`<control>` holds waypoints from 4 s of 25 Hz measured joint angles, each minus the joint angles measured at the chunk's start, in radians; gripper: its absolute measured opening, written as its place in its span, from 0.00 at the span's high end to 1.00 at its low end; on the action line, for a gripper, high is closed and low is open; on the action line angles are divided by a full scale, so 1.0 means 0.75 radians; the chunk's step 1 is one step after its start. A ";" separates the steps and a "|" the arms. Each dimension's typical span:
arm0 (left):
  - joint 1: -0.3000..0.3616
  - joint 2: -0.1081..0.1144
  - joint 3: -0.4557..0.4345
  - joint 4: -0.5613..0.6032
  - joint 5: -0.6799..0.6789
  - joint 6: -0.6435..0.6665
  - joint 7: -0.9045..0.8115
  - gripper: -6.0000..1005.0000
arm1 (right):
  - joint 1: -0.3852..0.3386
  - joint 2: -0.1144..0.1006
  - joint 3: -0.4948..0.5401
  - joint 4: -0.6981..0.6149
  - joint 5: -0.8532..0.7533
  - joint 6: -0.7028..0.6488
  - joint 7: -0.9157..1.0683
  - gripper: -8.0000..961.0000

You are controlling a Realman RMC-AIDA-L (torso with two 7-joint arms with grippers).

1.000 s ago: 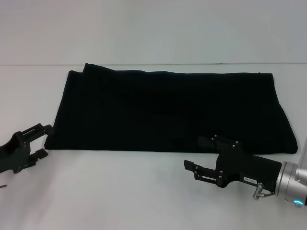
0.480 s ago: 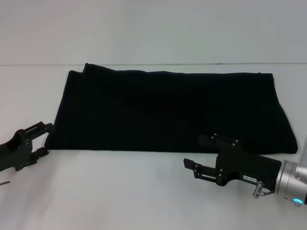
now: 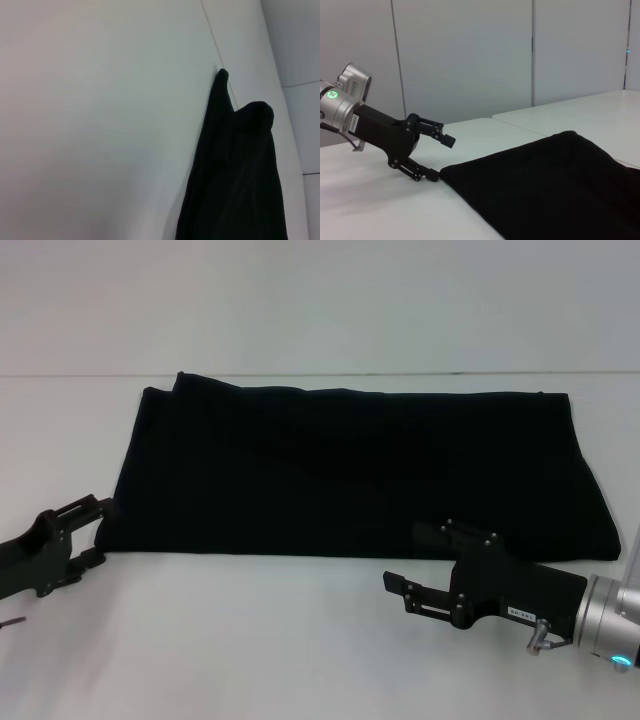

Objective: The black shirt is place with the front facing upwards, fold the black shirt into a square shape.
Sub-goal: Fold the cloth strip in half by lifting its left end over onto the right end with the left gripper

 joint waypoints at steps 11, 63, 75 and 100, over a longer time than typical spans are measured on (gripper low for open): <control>0.005 0.013 0.000 0.004 0.003 0.007 -0.026 0.13 | 0.000 0.000 0.002 0.000 0.000 0.000 0.000 0.16; -0.108 -0.062 0.092 0.062 0.022 -0.151 0.105 0.92 | 0.000 0.000 0.005 0.000 0.002 -0.048 0.019 0.16; -0.016 0.012 -0.142 0.084 0.023 -0.155 0.185 0.96 | -0.027 -0.003 0.078 -0.003 0.006 -0.036 0.021 0.16; -0.485 -0.132 -0.048 0.114 -0.094 0.161 0.241 0.96 | -0.162 -0.008 0.188 -0.006 0.006 -0.004 0.025 0.16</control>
